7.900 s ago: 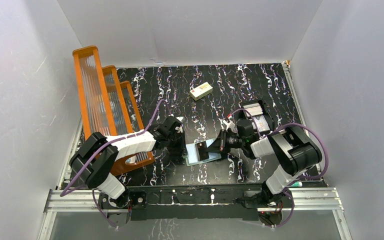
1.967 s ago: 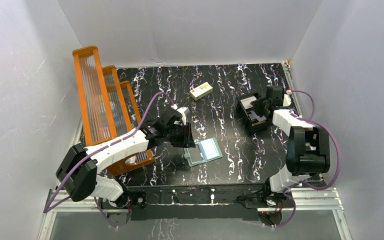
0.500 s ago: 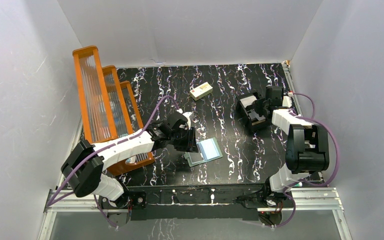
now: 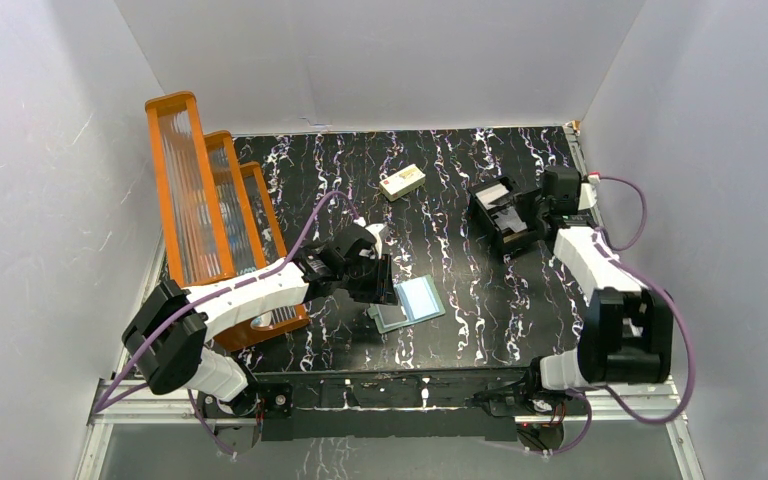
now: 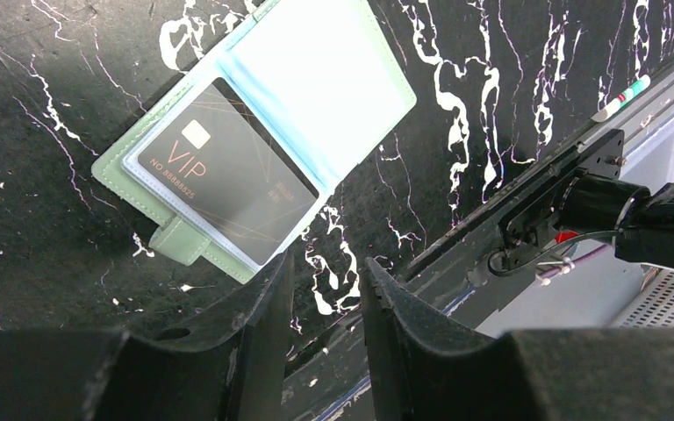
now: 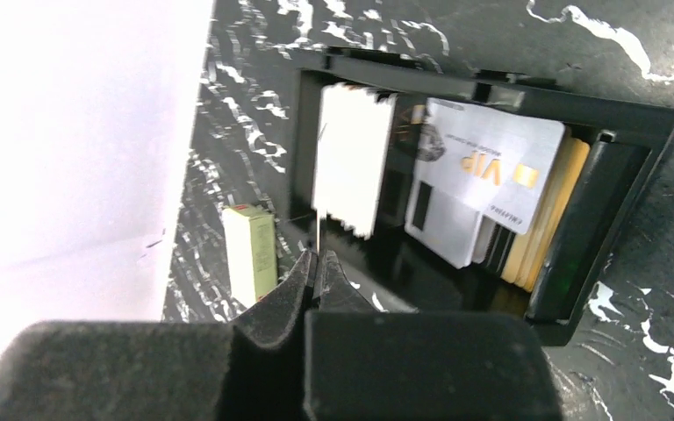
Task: Put the credit cards into the card holder
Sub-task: Pick up the credit card from the storage box.
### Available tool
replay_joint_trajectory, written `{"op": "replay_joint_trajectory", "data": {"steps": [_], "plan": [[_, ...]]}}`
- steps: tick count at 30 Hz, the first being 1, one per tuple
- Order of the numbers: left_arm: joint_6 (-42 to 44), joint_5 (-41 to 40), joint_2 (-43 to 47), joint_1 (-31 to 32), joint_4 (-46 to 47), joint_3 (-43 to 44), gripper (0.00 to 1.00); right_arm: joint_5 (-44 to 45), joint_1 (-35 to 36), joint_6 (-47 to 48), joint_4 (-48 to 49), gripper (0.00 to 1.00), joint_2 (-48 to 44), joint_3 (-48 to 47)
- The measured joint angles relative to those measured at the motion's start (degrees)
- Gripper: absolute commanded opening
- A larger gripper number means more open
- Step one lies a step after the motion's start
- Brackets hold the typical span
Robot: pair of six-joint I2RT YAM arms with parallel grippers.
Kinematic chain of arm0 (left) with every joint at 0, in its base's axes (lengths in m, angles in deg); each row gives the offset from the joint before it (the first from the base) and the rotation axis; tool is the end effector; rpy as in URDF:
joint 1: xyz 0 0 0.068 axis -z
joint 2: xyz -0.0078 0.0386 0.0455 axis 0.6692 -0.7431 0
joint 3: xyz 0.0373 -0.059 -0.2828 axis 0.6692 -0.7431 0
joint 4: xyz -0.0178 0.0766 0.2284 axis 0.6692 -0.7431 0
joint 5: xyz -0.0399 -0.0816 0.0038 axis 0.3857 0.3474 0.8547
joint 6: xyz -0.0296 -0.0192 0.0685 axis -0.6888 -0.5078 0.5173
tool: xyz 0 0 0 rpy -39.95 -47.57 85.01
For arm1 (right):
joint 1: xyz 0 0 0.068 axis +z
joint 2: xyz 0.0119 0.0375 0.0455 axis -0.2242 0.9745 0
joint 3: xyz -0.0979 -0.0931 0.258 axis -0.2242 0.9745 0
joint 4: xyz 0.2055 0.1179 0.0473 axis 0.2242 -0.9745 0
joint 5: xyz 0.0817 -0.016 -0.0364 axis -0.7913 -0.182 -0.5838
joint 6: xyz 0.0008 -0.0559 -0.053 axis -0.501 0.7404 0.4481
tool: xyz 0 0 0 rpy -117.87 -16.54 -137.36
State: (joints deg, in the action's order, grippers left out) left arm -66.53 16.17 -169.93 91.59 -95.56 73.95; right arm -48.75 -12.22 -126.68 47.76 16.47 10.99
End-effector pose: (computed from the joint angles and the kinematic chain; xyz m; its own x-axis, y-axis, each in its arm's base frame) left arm 0.1891 -0.2420 0.2384 -0.8713 0.0711 -0.4855 0.3752 0.7341 -0.5660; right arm 0.3199 -0.0047 0.2537 -0.1239 0.9129 -0.3889 0.5538 0.3888 0.7363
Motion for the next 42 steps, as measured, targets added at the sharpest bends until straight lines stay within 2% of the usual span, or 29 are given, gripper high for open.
{"op": "replay_joint_trajectory", "data": {"steps": [7,12,19,25,29,34,39,40,42], "plan": [[-1.36,-0.22,0.09,0.04,0.13,0.87,0.33,-3.30,0.00,6.78,-0.55,0.00,-10.93,2.58],[-3.45,-0.02,2.78,-1.46,0.09,1.66,0.38,-14.01,-0.02,14.82,3.08,0.00,-16.02,7.91],[-7.63,5.29,7.74,-8.35,3.67,6.01,0.49,-31.71,0.00,19.54,9.20,0.00,-24.00,12.87],[-10.51,9.05,8.35,-10.54,7.54,8.94,0.54,-48.54,0.13,15.32,20.20,0.00,-28.81,18.43],[-10.54,11.21,7.19,-10.71,10.32,11.47,0.55,-55.89,0.90,10.80,26.58,0.00,-30.73,21.35],[-11.54,15.13,4.76,-10.75,15.76,11.61,0.55,-59.43,2.23,3.78,34.42,0.00,-33.55,24.37],[-14.58,19.63,2.36,-10.75,23.30,9.73,0.54,-60.33,4.81,-0.22,40.46,0.00,-32.22,24.37],[-15.21,20.33,1.88,-10.75,24.76,9.46,0.52,-60.39,5.75,-0.85,41.20,0.00,-31.52,24.37],[-16.37,21.20,1.16,-10.75,27.41,8.81,0.39,-60.15,7.58,-1.73,42.36,0.00,-30.18,24.37]]}}
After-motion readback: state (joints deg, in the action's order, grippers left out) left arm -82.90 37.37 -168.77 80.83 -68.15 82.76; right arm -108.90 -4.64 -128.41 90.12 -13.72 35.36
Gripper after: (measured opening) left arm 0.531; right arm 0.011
